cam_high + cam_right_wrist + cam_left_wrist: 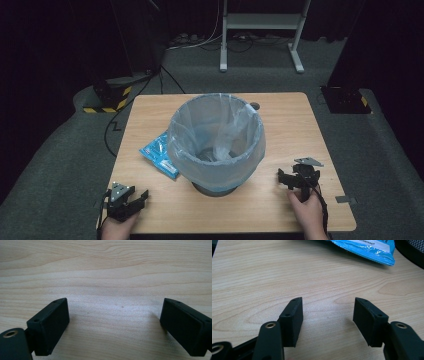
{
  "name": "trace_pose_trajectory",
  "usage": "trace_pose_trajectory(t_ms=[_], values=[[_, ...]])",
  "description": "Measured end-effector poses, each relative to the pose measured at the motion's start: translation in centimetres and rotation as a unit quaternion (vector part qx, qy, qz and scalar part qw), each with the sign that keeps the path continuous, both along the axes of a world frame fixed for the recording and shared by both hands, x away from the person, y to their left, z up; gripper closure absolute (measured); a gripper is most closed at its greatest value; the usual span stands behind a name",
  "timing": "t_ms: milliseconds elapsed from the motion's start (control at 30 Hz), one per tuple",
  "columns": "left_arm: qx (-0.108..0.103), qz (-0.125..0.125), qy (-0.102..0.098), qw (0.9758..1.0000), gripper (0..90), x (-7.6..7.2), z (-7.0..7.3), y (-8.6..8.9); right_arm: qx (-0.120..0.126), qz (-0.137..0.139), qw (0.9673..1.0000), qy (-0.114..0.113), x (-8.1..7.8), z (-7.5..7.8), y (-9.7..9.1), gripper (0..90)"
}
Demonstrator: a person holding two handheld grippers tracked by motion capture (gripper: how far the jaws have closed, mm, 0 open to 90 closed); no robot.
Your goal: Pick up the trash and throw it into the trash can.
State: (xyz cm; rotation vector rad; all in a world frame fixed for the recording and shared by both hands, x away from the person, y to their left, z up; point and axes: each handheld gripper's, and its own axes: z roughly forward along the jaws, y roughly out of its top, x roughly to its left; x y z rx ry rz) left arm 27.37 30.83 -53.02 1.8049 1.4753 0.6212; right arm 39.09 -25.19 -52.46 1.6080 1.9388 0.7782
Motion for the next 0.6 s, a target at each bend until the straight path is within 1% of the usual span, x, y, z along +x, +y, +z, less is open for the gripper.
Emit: trace_pose_trajectory(t_ms=[100, 133, 200, 267, 300, 333, 400, 433, 467, 500, 533, 567, 600], values=[[0.000, 0.004, 0.000, 1.0000, 41.8, 0.0, 0.0, 0.0, 0.003, -0.007, 1.0000, 0.000, -0.1, 0.0, 0.1, 8.8], [0.000, 0.004, -0.001, 1.0000, 41.8, 0.0, 0.0, 0.0, 0.003, -0.005, 1.0000, 0.001, -0.3, 0.0, 0.1, 8.8], [0.001, 0.004, -0.002, 1.0000, 41.8, -0.1, 0.0, 0.0, 0.002, 0.005, 1.0000, 0.000, -0.8, 0.0, 0.1, 8.7], [0.003, 0.008, -0.001, 1.0000, 43.2, -0.1, 0.0, 0.0, 0.002, 0.023, 0.9997, 0.000, -1.4, 0.0, 0.0, 8.7], [0.003, 0.008, -0.001, 1.0000, 44.6, -0.1, 0.0, 0.0, 0.002, 0.023, 0.9997, 0.000, -1.4, 0.0, 0.0, 8.7], [0.005, 0.015, -0.001, 0.9999, 46.2, -0.2, 0.0, 0.0, 0.002, 0.036, 0.9994, 0.000, -1.7, 0.0, -0.2, 8.7], [0.005, 0.017, -0.001, 0.9999, 48.6, -0.2, 0.1, -0.1, 0.002, 0.038, 0.9993, 0.001, -1.9, 0.0, -0.2, 8.7], [0.008, 0.016, -0.001, 0.9998, 50.3, -0.2, 0.1, -0.1, 0.002, 0.038, 0.9993, 0.001, -1.9, 0.0, -0.2, 8.7], [0.023, 0.024, 0.000, 0.9994, 54.5, -0.2, 0.2, -0.3, 0.002, 0.038, 0.9993, 0.001, -1.9, 0.0, -0.2, 8.6], [0.054, 0.036, -0.003, 0.9979, 68.0, -0.2, 0.4, -0.6, 0.003, 0.038, 0.9993, 0.002, -1.9, 0.0, -0.2, 8.5], [0.054, 0.036, -0.003, 0.9979, 79.7, -0.2, 0.4, -0.6, 0.002, 0.041, 0.9992, 0.001, -1.8, 0.0, -0.2, 8.5], [0.070, 0.037, -0.005, 0.9968, 86.0, 0.0, 0.7, -0.7, 0.002, 0.041, 0.9992, 0.001, -1.8, 0.0, -0.2, 8.5], [0.071, 0.040, -0.008, 0.9966, 86.0, 0.3, 1.1, -0.8, 0.002, 0.041, 0.9992, 0.001, -1.8, 0.0, -0.2, 8.5]])
